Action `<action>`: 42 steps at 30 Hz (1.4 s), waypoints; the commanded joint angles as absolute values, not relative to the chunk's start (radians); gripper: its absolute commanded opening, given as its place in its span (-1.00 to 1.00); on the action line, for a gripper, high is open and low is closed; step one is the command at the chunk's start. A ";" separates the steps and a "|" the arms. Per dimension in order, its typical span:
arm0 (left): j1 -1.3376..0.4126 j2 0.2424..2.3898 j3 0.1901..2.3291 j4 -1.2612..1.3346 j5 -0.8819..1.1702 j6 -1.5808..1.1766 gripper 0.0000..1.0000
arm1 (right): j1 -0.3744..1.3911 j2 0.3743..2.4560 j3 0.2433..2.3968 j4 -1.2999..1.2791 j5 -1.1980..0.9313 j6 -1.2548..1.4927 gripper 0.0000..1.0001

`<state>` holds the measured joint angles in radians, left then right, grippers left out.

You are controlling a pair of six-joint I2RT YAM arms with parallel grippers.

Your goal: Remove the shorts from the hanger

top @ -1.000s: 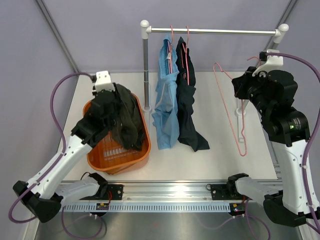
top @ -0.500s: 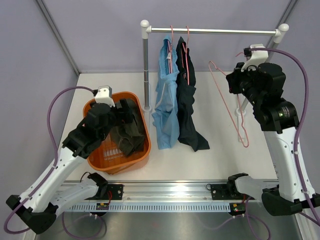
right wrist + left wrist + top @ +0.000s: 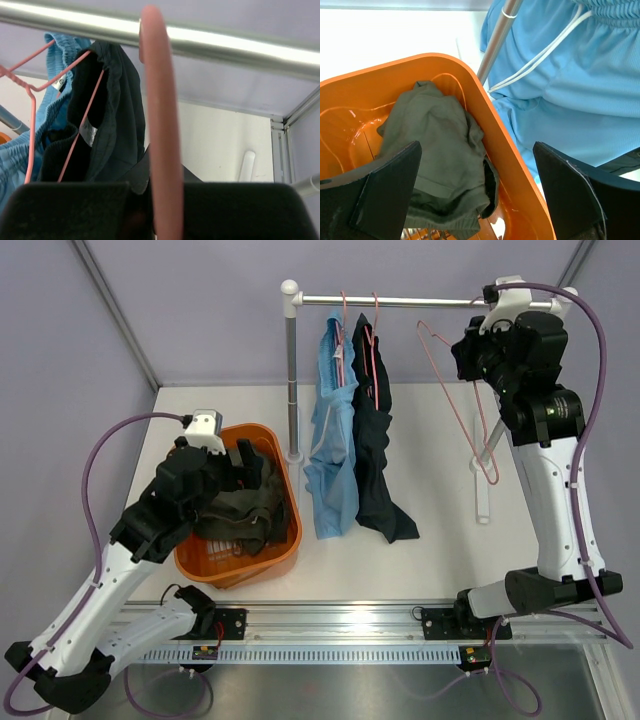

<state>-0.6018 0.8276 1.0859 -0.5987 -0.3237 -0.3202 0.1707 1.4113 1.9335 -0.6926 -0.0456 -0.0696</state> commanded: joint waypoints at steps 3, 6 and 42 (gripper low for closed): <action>-0.598 0.813 1.120 -0.569 -0.301 -0.270 0.98 | 0.155 1.486 2.055 -0.678 -0.021 -0.075 -1.00; -0.598 0.805 1.111 -0.560 -0.292 -0.264 0.98 | 0.150 1.537 2.111 -0.692 -0.008 -0.061 -1.00; -0.598 0.801 1.048 -0.548 -0.318 -0.249 0.98 | 0.086 1.687 2.155 -0.749 0.098 -0.017 -0.98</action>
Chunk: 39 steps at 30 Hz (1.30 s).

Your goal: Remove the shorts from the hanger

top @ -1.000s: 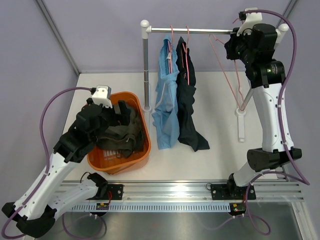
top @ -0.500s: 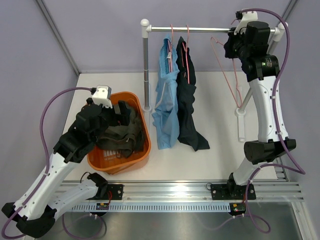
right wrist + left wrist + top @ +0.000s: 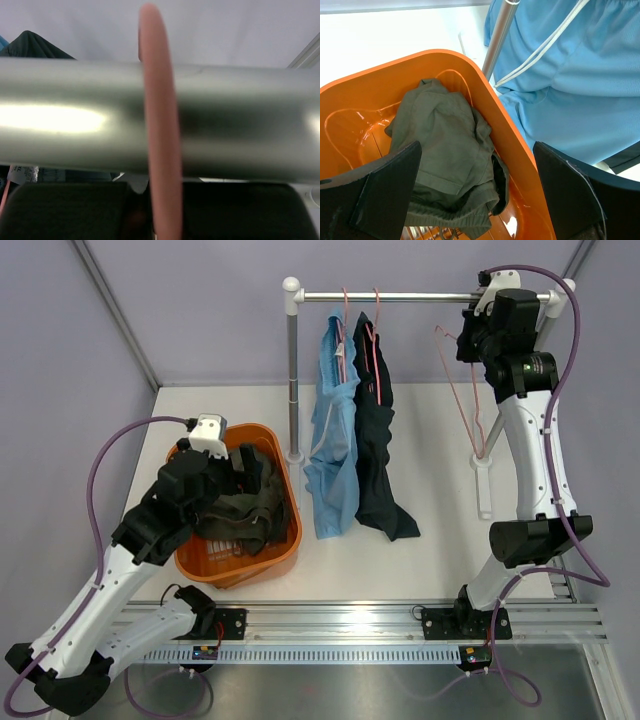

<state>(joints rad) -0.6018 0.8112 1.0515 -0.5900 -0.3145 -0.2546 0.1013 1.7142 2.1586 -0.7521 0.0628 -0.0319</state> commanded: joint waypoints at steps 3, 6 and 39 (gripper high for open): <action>-0.598 0.799 1.043 -0.548 -0.321 -0.249 0.98 | 0.087 1.674 2.157 -0.758 0.107 -0.006 -0.71; -0.600 0.799 1.042 -0.548 -0.321 -0.250 0.98 | 0.087 1.648 2.143 -0.753 0.095 -0.006 -0.40; -0.598 0.799 1.014 -0.534 -0.308 -0.262 0.98 | 0.512 1.445 2.062 -0.756 0.170 0.181 0.47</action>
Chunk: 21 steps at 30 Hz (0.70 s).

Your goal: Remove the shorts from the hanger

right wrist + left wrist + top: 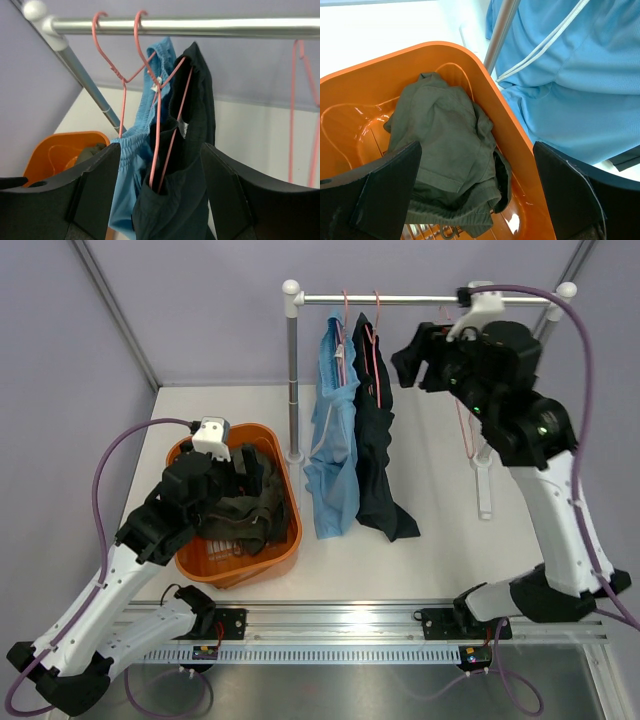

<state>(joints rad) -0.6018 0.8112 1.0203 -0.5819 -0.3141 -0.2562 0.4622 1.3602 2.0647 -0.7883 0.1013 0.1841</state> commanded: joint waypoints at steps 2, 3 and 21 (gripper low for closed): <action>-0.598 0.799 1.012 -0.534 -0.307 -0.264 0.98 | 0.528 1.489 2.056 -0.706 0.186 0.179 0.47; -0.598 0.799 1.011 -0.532 -0.307 -0.265 0.98 | 0.531 1.505 2.062 -0.695 0.192 0.178 0.47; -0.598 0.795 1.006 -0.531 -0.298 -0.265 0.98 | 0.538 1.669 2.052 -0.477 0.330 0.121 0.48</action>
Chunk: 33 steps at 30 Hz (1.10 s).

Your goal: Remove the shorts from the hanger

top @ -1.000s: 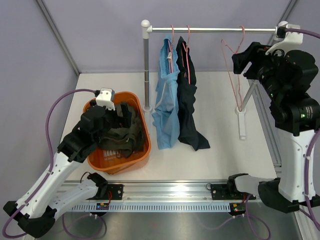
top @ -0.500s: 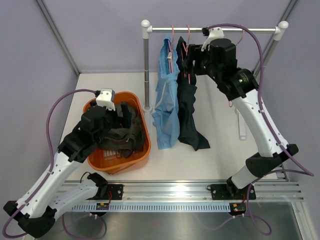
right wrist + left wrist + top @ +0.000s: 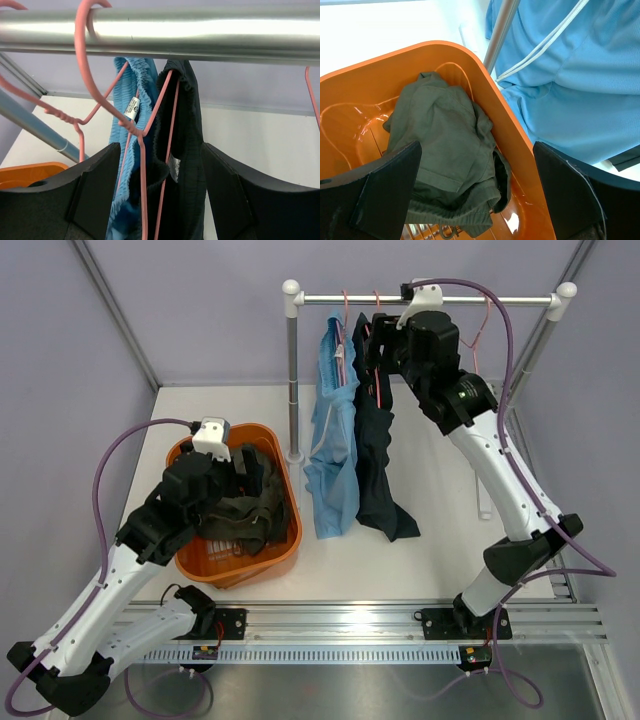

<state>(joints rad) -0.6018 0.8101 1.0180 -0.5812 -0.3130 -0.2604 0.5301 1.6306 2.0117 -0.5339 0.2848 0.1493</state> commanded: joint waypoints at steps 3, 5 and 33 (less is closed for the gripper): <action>-0.598 0.795 1.005 -0.531 -0.296 -0.265 0.98 | 0.538 1.704 2.078 -0.482 0.334 0.114 0.47; -0.598 0.796 1.006 -0.531 -0.296 -0.265 0.98 | 0.540 1.716 2.079 -0.463 0.337 0.107 0.47; -0.598 0.802 1.005 -0.534 -0.291 -0.265 0.98 | 0.538 1.776 2.082 -0.370 0.387 0.048 0.27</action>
